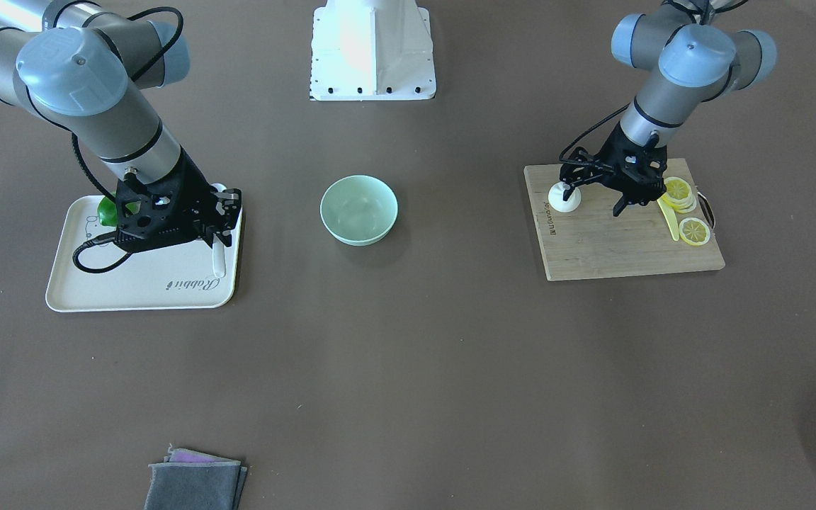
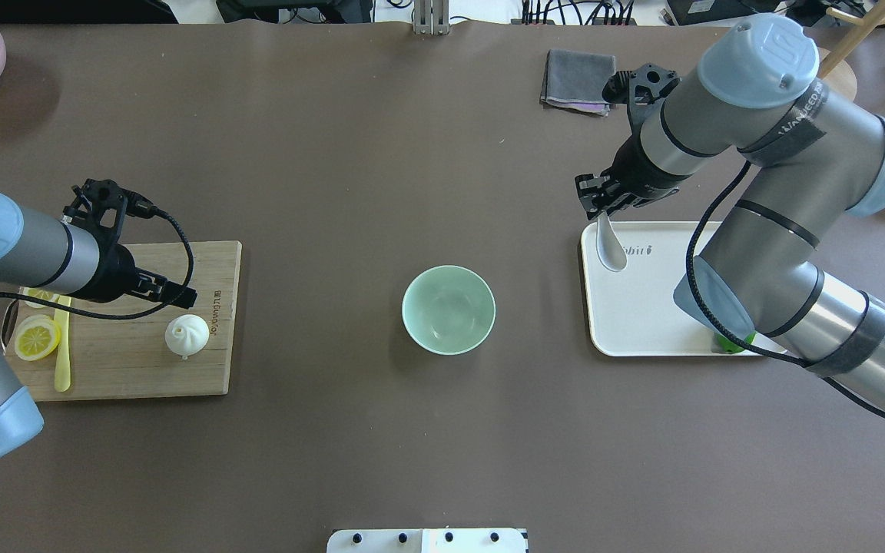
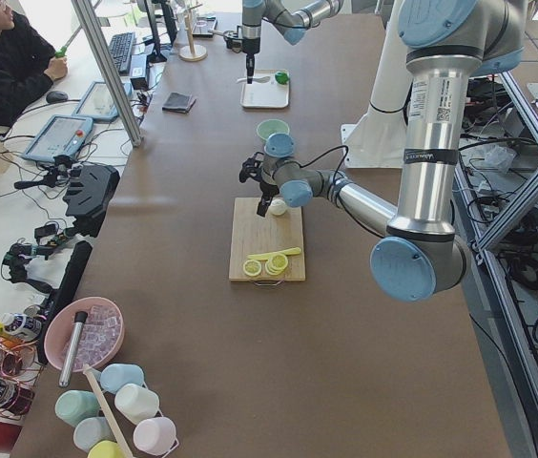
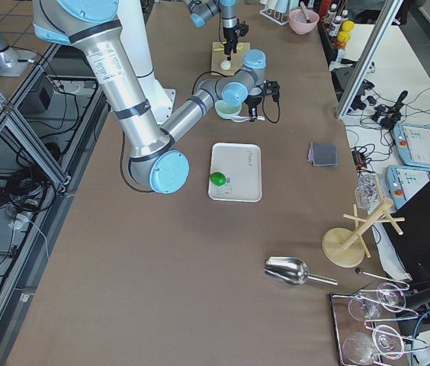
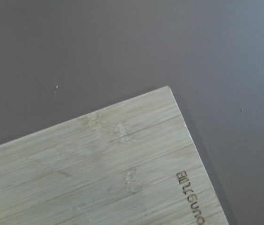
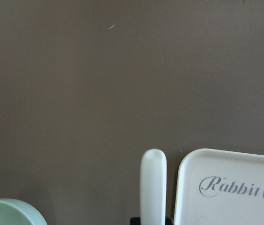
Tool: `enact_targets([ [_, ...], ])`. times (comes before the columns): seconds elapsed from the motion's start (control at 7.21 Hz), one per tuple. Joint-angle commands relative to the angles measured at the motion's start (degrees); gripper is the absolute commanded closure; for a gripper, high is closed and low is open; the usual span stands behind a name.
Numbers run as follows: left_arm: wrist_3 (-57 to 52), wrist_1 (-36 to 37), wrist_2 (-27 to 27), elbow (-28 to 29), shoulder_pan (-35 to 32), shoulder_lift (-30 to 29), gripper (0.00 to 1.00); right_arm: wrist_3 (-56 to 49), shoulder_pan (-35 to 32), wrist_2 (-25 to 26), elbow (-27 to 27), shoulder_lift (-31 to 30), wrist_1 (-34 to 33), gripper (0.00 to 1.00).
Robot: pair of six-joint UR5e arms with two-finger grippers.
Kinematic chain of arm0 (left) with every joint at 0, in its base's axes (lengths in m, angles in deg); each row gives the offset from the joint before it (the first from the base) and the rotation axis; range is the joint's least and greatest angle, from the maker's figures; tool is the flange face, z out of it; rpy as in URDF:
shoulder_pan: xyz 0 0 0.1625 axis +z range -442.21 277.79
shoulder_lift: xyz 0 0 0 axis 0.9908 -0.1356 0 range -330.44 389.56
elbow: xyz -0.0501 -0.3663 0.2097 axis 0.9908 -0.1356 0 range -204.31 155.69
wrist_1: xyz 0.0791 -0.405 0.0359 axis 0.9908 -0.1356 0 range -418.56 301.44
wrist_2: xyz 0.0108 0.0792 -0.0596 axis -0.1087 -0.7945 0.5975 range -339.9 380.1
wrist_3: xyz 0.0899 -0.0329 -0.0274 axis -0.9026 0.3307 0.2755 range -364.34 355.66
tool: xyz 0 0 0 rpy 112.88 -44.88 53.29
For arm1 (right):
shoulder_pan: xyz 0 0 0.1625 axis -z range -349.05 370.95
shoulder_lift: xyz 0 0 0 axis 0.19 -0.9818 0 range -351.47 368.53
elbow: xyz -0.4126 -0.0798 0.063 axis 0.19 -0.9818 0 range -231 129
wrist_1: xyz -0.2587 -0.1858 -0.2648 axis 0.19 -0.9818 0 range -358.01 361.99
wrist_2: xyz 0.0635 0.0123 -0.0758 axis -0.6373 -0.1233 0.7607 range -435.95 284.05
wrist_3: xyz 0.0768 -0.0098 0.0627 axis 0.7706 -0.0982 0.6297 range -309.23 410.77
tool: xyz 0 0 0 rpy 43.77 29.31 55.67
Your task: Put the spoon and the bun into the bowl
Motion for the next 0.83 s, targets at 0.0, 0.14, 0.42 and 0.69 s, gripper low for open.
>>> enact_targets([
  [0.0, 1.6, -0.7, -1.7, -0.1, 2.7, 0.1, 0.02, 3.0, 1.3, 0.1, -0.1, 1.4, -0.1, 1.0],
  [0.14, 2.8, -0.7, -3.4, -0.1, 4.6, 0.0, 0.02, 4.4, 2.2, 0.4, -0.2, 2.8, -0.1, 1.0],
  [0.42, 2.8, -0.7, -3.5, -0.1, 5.3, -0.2, 0.8, 5.9, 2.8, 0.6, -0.3, 3.1, -0.1, 1.0],
  [0.69, 3.3, -0.7, -3.4, -2.0, 5.1, -0.2, 1.0, 6.0, 2.8, 0.6, -0.5, 3.6, -0.1, 1.0],
])
